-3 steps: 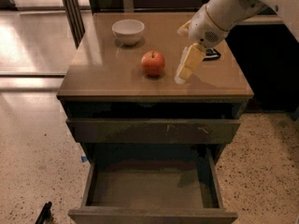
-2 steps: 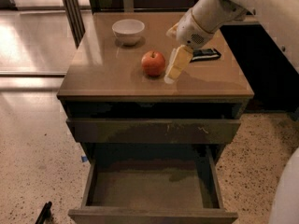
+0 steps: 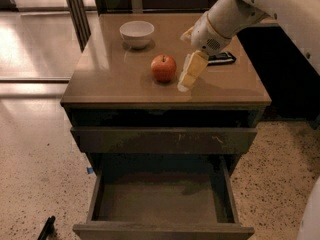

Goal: Place apple into middle drawer

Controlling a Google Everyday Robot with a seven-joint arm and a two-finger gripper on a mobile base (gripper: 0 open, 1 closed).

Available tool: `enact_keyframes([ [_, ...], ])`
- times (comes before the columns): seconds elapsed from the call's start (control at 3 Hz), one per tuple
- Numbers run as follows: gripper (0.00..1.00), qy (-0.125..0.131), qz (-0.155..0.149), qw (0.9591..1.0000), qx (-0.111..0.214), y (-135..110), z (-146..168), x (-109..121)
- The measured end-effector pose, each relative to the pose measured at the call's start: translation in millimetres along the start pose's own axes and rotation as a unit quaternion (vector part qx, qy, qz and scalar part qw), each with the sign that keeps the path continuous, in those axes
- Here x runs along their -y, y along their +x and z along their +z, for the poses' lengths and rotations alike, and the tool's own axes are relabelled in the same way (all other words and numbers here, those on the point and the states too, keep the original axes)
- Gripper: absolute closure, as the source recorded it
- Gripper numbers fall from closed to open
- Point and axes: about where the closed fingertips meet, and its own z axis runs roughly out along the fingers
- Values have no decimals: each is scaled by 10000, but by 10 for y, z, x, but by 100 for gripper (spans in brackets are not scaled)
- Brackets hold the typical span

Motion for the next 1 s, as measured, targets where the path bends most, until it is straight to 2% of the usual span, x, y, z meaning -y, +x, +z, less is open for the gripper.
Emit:
enact_keyframes([
  [0.33, 0, -9, 93, 10000, -29, 65, 111, 34],
  [1.0, 0, -148, 70, 9998, 58, 40, 382, 207],
])
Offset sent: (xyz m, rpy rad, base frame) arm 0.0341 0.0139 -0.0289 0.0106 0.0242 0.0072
